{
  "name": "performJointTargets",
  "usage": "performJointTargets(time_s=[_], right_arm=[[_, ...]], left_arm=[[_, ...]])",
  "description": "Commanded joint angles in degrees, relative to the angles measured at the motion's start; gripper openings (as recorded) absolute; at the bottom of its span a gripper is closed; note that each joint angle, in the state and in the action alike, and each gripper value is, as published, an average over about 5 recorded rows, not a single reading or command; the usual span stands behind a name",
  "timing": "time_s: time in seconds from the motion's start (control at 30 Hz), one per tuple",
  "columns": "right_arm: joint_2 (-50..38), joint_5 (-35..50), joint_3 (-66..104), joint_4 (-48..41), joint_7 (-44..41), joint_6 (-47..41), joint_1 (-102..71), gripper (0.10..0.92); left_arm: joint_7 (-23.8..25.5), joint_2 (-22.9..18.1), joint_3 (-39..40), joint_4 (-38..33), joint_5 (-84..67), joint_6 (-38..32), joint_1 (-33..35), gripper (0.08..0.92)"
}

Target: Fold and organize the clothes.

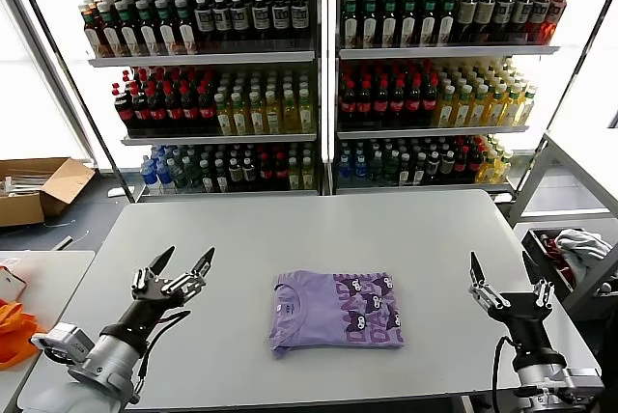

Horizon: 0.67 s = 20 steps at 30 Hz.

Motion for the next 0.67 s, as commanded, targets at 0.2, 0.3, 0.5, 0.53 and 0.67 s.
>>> performJointTargets(time_s=[0.2,0.3,0.5,0.53,0.67], right_arm=[[1.2,0.1,0.7,-0.4,-1.6,0.7,-1.2,0.823],[1.0,0.2,1.1,-0.6,-1.6,0.7,-1.3,0.823],[0.8,0.8,2.6,-0.7,-1.8,0.9,-1.6,0.823],[0.8,0.9,2.7,-0.6,-1.8,0.9,-1.7,0.823],[0.9,1.1,3.0,-0.4,-1.8,1.1,-2.0,0.823]], left_arm=[[1.3,-0.2,-3.0,0.1,-0.3,-0.1,0.5,0.822],[1.8,-0.3,-3.4,0.1,-0.2,-0.1,0.4,0.823],[2.0,-0.8,-3.6,0.1,-0.1,-0.1,0.4,0.822],[2.0,-0.8,-3.6,0.1,-0.1,-0.1,0.4,0.822],[2.1,-1.0,-3.7,0.1,-0.1,-0.1,0.6,0.823]])
